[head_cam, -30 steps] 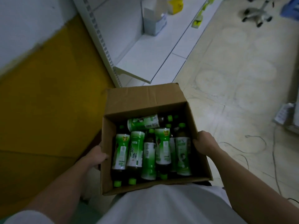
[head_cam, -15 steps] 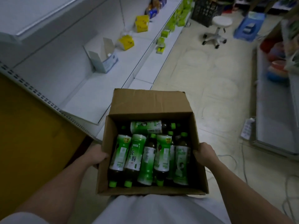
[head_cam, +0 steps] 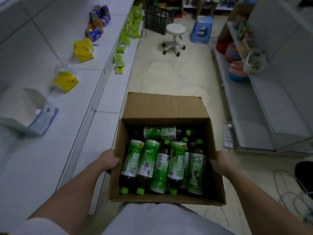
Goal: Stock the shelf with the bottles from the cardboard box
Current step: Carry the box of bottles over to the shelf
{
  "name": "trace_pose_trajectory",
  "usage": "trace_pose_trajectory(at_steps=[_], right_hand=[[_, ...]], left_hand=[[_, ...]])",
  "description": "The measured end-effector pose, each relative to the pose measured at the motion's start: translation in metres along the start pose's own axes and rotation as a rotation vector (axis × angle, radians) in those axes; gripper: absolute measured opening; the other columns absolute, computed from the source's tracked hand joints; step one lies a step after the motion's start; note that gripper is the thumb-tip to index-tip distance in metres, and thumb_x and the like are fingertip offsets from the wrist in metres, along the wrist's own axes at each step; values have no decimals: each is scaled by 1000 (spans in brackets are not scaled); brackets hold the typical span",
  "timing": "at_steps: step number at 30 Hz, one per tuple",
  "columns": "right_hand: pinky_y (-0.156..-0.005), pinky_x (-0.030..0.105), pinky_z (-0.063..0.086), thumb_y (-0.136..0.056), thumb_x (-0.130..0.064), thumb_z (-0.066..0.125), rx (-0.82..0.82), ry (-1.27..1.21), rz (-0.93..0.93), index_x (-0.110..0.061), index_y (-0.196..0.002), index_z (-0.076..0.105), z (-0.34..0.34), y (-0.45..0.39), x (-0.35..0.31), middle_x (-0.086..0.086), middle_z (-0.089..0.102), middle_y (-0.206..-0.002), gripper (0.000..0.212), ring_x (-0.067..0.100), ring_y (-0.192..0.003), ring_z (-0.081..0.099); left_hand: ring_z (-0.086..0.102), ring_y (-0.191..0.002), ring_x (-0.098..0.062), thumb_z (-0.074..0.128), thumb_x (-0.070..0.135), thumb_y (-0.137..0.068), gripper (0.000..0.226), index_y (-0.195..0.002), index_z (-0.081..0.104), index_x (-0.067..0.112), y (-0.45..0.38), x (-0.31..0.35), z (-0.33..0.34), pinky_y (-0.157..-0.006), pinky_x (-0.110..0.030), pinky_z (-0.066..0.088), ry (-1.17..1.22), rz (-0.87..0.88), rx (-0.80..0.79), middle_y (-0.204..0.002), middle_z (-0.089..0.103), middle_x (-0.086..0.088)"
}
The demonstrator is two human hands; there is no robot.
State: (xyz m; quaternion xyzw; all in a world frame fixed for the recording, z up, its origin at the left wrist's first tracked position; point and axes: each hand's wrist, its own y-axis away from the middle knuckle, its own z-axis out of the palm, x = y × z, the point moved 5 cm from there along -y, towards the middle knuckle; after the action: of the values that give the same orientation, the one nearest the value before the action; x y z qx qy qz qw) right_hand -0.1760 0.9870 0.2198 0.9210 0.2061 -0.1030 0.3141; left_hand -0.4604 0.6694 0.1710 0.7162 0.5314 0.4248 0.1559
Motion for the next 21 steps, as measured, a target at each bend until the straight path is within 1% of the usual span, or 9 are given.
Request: trace_pose_trajectory(at_steps=[1,3,5,7,9,12,14,18,21], right_hand=[[-64,34,51,-89,-12,58,2,-7,18,3,-97,64,-10,-13,-9,19,65,-88,18,34,-84,64],[-54,25,41,-89,-11,58,9,-9,40,3,-97,64,-28,-37,-26,12,59,-80,18,31,-80,62],[-50,23,37,-89,-11,57,17,-7,57,3,-99,64,-43,-63,-44,9,56,-79,18,28,-78,59],[-58,26,44,-90,-12,56,12,-6,80,1,-100,63,-57,-88,-62,14,63,-88,19,29,-84,62],[-71,36,52,-91,-13,54,-7,-18,89,0,-104,62,-69,-118,-79,18,66,-101,20,31,-93,64],[-83,42,54,-92,-14,52,-26,-11,88,-1,-110,61,-86,-170,-101,20,65,-107,24,33,-99,64],[-85,43,54,-92,-14,52,-42,-3,79,0,-111,60,-96,-207,-112,20,65,-108,25,34,-100,63],[-85,45,54,-90,-14,52,-75,-4,-5,2,-108,61,-130,-300,-138,22,66,-107,26,37,-98,64],[-84,45,55,-90,-13,51,-92,-4,-90,2,-106,63,-174,-380,-165,22,67,-105,25,37,-97,64]], left_hand=[[68,-88,-33,62,10,-83,25,-104,67,-2,-19,17,-12,-68,-33,57,-16,11,-13,-102,69,-23],[68,-88,-34,62,10,-84,25,-105,66,-3,-55,46,-33,-69,-34,57,-25,10,-39,-103,68,-23],[67,-88,-35,61,9,-85,24,-106,64,-3,-87,68,-50,-68,-35,57,-17,-7,-63,-104,67,-24],[66,-90,-35,61,10,-87,24,-108,63,-4,-113,87,-64,-71,-36,57,-35,-25,-78,-106,67,-24],[66,-92,-33,61,10,-88,25,-108,64,-4,-140,104,-74,-75,-35,55,-57,-33,-99,-108,67,-24],[68,-82,-34,60,9,-87,18,-102,65,-1,-176,133,-90,-63,-37,59,-39,-67,-106,-102,69,-25],[70,-79,-39,59,8,-87,16,-101,63,-1,-199,154,-99,-59,-41,60,-23,-99,-106,-97,69,-26],[70,-80,-41,58,8,-88,19,-104,62,-3,-247,204,-114,-62,-46,60,2,-148,-77,-96,69,-28],[70,-72,-36,57,8,-88,19,-103,62,-1,-278,247,-129,-55,-38,59,66,-198,-21,-90,70,-24]])
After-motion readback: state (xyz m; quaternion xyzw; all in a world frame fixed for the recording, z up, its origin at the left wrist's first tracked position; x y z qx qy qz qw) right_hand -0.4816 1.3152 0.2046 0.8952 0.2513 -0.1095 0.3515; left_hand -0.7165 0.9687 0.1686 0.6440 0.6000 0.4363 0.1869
